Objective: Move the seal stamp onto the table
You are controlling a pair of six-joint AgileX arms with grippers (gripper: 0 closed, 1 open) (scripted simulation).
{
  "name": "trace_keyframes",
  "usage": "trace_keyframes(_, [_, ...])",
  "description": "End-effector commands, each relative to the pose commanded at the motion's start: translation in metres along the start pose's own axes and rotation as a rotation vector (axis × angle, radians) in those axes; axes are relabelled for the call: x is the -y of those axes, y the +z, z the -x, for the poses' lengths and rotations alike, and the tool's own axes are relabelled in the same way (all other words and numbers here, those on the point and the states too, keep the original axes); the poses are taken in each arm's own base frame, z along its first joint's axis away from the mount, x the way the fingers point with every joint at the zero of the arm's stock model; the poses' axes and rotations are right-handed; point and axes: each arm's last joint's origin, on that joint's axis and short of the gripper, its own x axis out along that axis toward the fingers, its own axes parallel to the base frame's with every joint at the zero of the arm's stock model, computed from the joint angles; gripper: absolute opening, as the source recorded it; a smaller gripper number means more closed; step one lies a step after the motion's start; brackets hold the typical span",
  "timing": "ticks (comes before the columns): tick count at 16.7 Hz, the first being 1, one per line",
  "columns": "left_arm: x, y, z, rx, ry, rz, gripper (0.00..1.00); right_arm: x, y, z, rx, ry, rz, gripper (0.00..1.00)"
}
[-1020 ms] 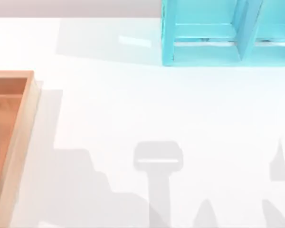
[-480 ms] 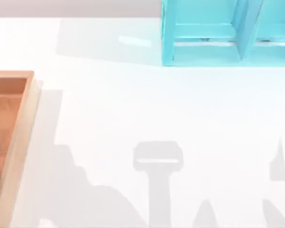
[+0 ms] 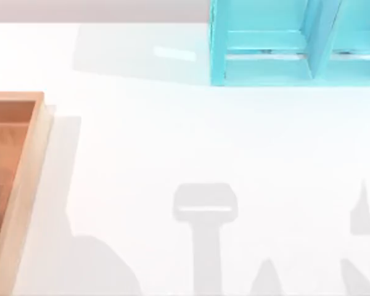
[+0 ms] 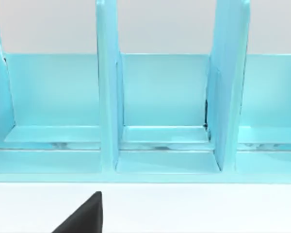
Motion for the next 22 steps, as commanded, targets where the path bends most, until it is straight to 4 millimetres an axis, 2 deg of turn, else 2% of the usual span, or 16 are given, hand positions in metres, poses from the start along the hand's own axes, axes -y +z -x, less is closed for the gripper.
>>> trace_keyframes(4, [0.0,-0.0001,-0.0009,0.0,0.0,0.0,1.0,0.0,0.0,0.0,0.0,0.0,0.0,1.0])
trace_keyframes(17, [0.0,-0.0001,-0.0009,0.0,0.0,0.0,0.02,0.0,0.0,0.0,0.0,0.0,0.0,1.0])
trace_keyframes(22, [0.0,-0.0001,-0.0009,0.0,0.0,0.0,0.0,0.0,0.0,0.0,0.0,0.0,0.0,1.0])
